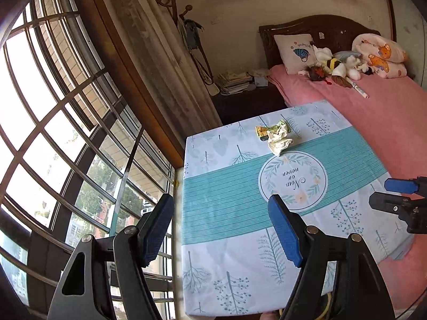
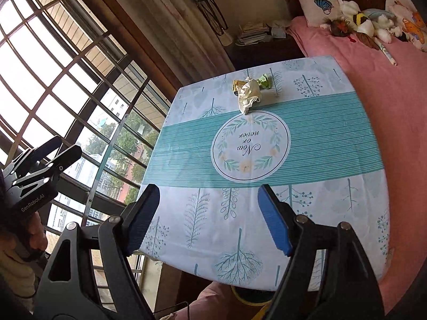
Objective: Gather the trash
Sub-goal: 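Grasp the white crumpled paper with the right tool while the left tool grasps the green cracker packet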
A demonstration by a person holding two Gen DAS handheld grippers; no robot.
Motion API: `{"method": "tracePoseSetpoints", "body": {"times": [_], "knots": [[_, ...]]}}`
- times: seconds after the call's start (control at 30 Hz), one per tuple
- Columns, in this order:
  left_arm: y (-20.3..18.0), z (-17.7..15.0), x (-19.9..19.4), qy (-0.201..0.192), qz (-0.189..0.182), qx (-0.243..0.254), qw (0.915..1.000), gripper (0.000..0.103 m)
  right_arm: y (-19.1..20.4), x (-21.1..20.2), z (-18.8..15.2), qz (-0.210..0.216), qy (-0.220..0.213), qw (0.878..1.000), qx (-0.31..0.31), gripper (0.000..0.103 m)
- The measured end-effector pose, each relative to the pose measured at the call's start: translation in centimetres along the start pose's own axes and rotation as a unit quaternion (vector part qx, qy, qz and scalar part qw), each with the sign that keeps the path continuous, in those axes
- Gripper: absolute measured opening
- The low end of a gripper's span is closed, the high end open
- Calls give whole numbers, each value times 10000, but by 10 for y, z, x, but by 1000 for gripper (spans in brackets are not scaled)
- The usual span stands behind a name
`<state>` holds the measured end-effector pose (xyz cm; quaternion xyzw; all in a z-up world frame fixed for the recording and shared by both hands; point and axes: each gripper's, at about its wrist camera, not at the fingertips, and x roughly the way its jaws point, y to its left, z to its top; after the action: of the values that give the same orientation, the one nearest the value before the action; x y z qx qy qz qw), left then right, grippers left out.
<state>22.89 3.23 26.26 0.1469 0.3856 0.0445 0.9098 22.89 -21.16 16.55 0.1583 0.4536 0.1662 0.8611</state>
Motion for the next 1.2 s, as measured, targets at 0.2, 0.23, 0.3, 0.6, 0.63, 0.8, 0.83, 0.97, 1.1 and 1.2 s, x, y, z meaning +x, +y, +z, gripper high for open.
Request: {"method": "tracePoseSetpoints", "body": {"times": [0.2,0.23,0.3,0.6,0.63,0.8,0.83,0.97,1.1,1.2], "knots": [[18,54,112,134,-452,674,9966,74,-13,88,66,-226,111,9971,717,76],[20,65,133,180,-535,780,9954,74,-16,105,78,-244,150,9958,867,77],[24,84,174,262,-678,961,9927,74,-23,140,100,-267,197,9925,1179,77],[13,161,333,319,-1202,1761,9765,74,-86,270,164,-312,55,9582,2842,77],[7,165,346,327,-1230,1814,9751,74,-94,281,167,-314,49,9526,3025,77],[-12,178,399,388,-1448,1948,9693,74,-121,330,176,-461,112,9358,3494,77],[-19,176,403,392,-1488,1982,9680,74,-124,338,178,-558,101,9347,3510,77],[-34,178,423,395,-1650,2119,9624,74,-144,360,177,-798,153,9233,3754,74],[-47,181,436,450,-2008,2223,9530,74,-153,370,172,-602,50,9207,3855,38],[-62,184,450,519,-2277,2361,9432,74,-153,367,172,-505,-8,9256,3750,23]]}}
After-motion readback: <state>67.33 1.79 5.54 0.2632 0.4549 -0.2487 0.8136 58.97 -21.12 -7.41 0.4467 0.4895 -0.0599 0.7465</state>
